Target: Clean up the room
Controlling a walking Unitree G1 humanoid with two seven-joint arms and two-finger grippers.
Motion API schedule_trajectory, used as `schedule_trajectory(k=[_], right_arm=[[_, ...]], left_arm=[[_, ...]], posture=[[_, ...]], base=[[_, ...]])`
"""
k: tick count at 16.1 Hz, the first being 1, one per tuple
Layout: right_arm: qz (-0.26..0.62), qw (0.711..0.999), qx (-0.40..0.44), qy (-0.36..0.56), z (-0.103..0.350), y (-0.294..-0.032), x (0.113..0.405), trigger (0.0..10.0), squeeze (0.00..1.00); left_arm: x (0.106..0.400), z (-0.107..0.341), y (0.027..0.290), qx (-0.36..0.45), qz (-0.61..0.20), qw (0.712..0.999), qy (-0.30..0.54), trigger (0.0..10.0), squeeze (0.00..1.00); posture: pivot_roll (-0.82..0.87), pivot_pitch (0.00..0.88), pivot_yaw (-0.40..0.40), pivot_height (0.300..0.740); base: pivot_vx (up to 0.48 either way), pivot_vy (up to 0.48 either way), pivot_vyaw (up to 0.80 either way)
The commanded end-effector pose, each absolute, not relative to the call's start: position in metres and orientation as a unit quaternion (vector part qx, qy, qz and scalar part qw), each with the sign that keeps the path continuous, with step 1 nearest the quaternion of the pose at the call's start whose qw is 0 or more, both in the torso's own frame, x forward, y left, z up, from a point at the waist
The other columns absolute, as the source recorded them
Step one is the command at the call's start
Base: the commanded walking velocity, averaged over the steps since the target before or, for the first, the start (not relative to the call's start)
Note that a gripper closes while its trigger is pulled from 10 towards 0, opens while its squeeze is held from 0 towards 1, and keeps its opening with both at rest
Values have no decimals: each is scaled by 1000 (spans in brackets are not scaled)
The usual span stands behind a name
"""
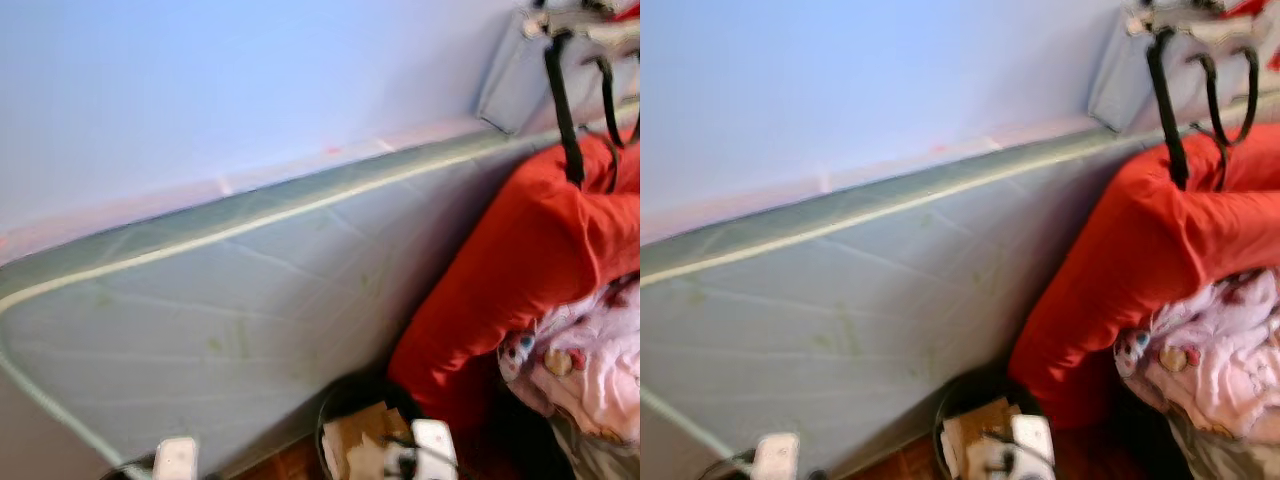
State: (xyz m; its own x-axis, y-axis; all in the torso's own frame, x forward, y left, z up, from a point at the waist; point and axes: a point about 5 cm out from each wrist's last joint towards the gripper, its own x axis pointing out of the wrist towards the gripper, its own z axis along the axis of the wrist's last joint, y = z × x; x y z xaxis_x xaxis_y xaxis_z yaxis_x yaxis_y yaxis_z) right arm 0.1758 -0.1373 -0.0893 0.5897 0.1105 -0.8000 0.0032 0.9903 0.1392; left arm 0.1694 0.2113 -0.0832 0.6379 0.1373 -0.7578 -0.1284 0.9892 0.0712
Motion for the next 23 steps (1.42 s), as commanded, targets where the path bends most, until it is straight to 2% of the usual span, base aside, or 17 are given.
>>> schedule_trajectory(k=[1,7,12,14,18,19,20,21,23], right_arm=[[33,888,66,453,-90,-134,175,10000,0],[15,893,73,445,-89,-136,175,10000,0],[-15,911,104,400,-85,-138,177,10000,0],[-28,942,111,316,-59,-162,220,10000,0],[-22,955,109,274,-49,-168,231,10000,0],[-18,957,109,267,-48,-168,230,10000,0],[-16,958,109,264,-48,-168,230,10000,0],[-10,960,109,257,-48,-168,228,10000,0],[-11,964,115,238,-45,-168,227,10000,0]], left_arm=[[163,-85,215,10,75,901,427,10000,0],[164,-84,213,4,61,906,419,10000,0],[170,-77,212,-6,63,933,354,10000,0],[171,-75,210,-13,61,941,334,10000,0],[170,-72,208,-22,62,950,304,10000,0],[208,-42,207,16,56,979,198,10000,0],[234,-17,204,2,51,990,135,10000,0],[239,-1,203,3,48,995,84,10000,0],[231,5,206,2,55,997,59,10000,0]], posture=[[117,0,-61,740],[111,0,-58,740],[106,0,-61,740],[104,0,-65,740],[97,0,-71,740],[98,0,-75,740],[100,0,-78,740],[105,0,-83,740],[104,0,-92,740]], base=[[0,0,0],[0,0,0],[0,0,0],[0,0,0],[0,0,0],[0,0,0],[0,0,0],[0,0,0],[0,0,0]])
